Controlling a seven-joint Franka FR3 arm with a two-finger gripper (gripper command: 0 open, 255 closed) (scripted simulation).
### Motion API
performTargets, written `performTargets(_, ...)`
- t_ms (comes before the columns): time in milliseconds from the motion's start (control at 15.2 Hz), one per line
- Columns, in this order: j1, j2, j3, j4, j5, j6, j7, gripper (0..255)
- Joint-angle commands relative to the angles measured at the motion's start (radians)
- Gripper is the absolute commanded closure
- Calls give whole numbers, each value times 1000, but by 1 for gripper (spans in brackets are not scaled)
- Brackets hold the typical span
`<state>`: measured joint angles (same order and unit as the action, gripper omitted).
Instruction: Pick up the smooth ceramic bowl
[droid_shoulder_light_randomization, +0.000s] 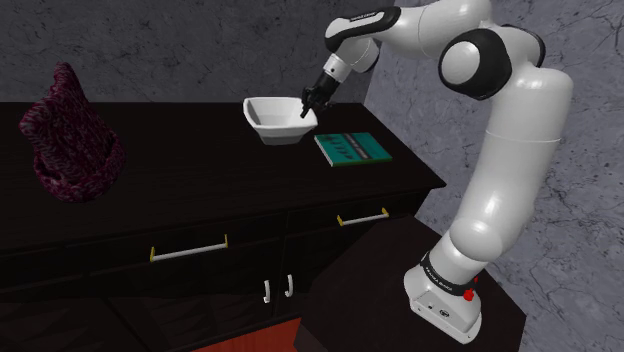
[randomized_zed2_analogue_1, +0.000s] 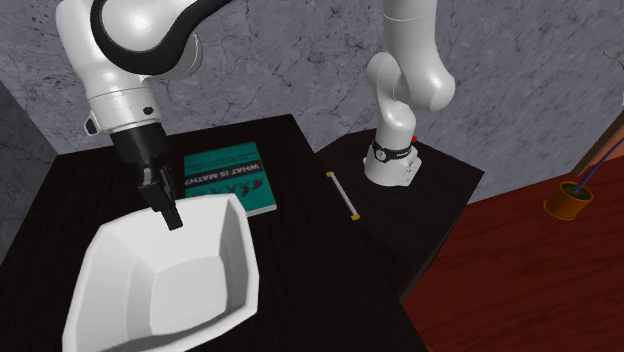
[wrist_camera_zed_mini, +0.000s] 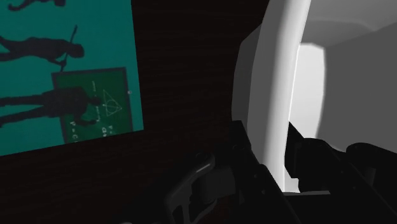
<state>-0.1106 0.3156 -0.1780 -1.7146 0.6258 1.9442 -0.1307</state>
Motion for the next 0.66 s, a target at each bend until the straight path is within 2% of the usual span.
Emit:
performTargets(0, 1, -9, -1, 16, -6, -19, 14, 255)
performTargets(594, -2, -33, -6, 75, -25, -90, 58, 255)
